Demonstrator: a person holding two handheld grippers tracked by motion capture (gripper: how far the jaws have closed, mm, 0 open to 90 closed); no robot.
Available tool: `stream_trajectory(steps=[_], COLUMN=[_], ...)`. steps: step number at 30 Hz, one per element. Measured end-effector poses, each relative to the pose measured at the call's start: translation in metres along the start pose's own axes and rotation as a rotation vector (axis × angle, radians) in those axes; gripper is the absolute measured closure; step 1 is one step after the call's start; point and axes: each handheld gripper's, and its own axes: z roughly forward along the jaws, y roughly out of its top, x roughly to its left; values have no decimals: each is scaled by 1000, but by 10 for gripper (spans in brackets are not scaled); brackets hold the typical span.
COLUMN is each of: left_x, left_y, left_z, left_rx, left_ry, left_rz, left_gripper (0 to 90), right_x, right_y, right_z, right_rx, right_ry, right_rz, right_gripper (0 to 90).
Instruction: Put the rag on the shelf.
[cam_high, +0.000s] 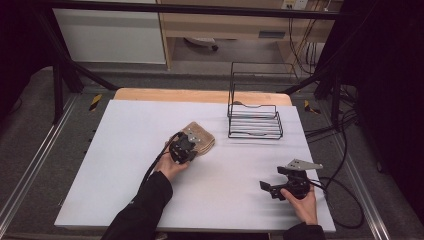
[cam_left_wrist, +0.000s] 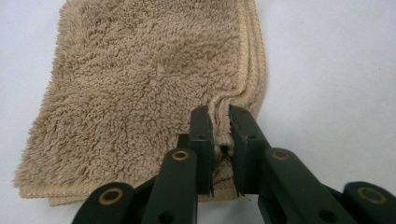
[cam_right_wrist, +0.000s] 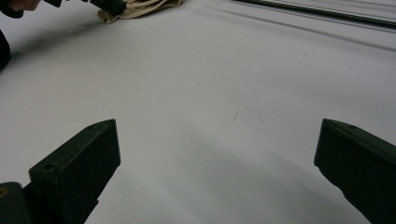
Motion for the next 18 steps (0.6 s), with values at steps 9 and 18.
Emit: stream_trajectory(steps=[9,18], left_x=[10,15], left_y=[-1,3], left_z=[-3,-20], left_rx=[-25,-49], left_ry=[-60,-83], left_rz=[-48,-71], left_gripper=[837,843], right_x=[0,0], right_y=[0,0], right_z=[1,1], right_rx=[5,7], right_ry=[3,6], right_rz=[-4,-5], right_gripper=[10,10])
